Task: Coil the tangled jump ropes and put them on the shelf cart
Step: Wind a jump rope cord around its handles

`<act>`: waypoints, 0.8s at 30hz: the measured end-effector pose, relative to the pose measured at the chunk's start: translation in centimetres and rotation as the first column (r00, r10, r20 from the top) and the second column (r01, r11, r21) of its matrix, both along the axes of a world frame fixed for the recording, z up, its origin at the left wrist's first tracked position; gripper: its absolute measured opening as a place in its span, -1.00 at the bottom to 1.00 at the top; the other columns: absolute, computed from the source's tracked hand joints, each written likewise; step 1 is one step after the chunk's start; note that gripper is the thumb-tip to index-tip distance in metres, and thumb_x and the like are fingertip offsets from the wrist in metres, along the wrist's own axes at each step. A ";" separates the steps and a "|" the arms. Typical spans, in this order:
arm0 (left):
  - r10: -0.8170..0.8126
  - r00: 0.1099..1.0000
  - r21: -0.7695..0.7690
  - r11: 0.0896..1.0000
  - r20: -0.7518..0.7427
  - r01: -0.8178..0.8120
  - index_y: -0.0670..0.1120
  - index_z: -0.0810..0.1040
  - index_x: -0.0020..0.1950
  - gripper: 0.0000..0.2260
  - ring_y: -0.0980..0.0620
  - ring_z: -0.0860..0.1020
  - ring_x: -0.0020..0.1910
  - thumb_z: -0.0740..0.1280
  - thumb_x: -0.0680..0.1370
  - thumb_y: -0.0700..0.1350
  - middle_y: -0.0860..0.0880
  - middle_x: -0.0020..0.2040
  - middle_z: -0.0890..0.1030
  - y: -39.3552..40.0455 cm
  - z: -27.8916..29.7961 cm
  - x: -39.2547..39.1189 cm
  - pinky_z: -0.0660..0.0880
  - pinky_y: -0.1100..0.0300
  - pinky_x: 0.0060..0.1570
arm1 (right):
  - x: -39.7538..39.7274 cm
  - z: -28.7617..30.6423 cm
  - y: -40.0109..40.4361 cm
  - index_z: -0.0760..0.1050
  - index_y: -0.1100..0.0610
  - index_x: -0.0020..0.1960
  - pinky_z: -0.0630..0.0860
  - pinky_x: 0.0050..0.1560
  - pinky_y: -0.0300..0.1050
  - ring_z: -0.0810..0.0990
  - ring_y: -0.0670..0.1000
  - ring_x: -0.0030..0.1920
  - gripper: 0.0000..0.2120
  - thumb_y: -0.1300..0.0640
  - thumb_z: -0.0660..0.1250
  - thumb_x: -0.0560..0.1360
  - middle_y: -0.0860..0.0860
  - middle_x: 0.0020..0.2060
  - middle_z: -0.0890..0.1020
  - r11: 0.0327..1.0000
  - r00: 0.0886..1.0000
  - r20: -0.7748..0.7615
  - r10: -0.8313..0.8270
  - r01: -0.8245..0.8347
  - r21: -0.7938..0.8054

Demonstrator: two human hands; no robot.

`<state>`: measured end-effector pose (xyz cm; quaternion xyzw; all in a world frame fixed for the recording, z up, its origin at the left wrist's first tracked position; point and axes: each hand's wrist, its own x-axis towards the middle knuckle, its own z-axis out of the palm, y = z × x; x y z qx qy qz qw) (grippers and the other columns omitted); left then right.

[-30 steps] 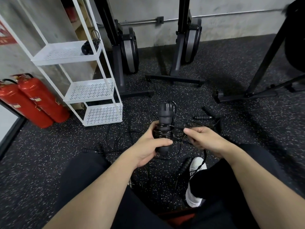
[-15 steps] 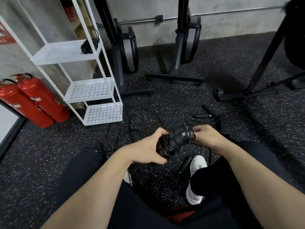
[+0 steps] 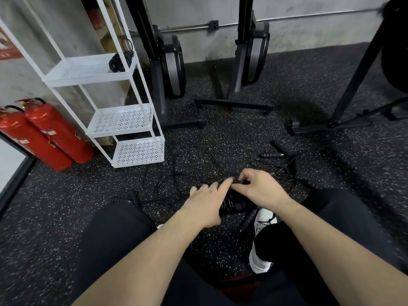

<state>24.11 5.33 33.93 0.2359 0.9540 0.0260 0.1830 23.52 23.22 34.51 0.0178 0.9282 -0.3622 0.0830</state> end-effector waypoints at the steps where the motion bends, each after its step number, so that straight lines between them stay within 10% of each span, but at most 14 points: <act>1: 0.047 0.999 0.013 0.999 -0.020 -0.047 0.11 -0.19 0.65 0.04 -0.18 0.40 0.38 0.52 0.46 -0.12 -0.10 0.45 0.37 0.2 -0.2 -0.1 0.31 -0.22 0.38 | 0.1 0.3 -0.3 0.51 -0.02 -0.18 0.51 -0.26 -0.03 0.59 -0.03 -0.31 -0.79 -0.10 0.41 0.52 -0.08 -0.32 0.64 1.000 1.000 -0.015 0.018 -0.018 0.021; 10: 0.425 0.862 0.374 0.779 0.275 -0.503 0.26 0.06 0.43 -0.19 -0.14 0.53 0.18 0.55 0.41 -0.01 -0.06 0.26 0.44 -0.4 -1.0 -1.2 0.54 -0.16 0.20 | 1.6 1.3 -2.4 0.35 -0.08 0.45 0.47 -0.10 -0.06 0.62 0.02 -0.10 -0.67 -0.03 0.09 0.71 -0.04 0.04 0.67 0.973 0.974 -0.074 0.215 -0.207 0.107; 17: 0.404 0.753 0.584 0.475 0.520 -0.658 0.12 0.10 0.53 -0.21 0.08 0.58 -0.02 0.48 0.48 -0.23 0.00 0.15 0.58 -1.4 -0.5 -1.7 0.50 0.20 -0.15 | 0.8 0.6 -1.4 0.46 0.01 0.08 0.30 -0.34 -0.13 0.42 -0.11 -0.41 -0.76 -0.14 0.17 0.67 -0.09 -0.36 0.53 0.988 0.990 0.037 0.134 -0.131 -0.086; 24: 0.265 0.780 0.534 0.603 0.567 -0.593 0.27 -0.18 0.63 -0.01 0.08 0.58 -0.19 0.45 0.50 -0.19 0.01 0.03 0.66 -0.9 0.1 -1.2 0.50 0.24 -0.24 | 1.1 0.5 -0.8 0.55 -0.04 -0.10 0.31 -0.32 -0.09 0.37 -0.08 -0.42 -0.79 -0.10 0.27 0.64 -0.16 -0.48 0.48 0.949 0.981 -0.005 0.193 -0.188 -0.255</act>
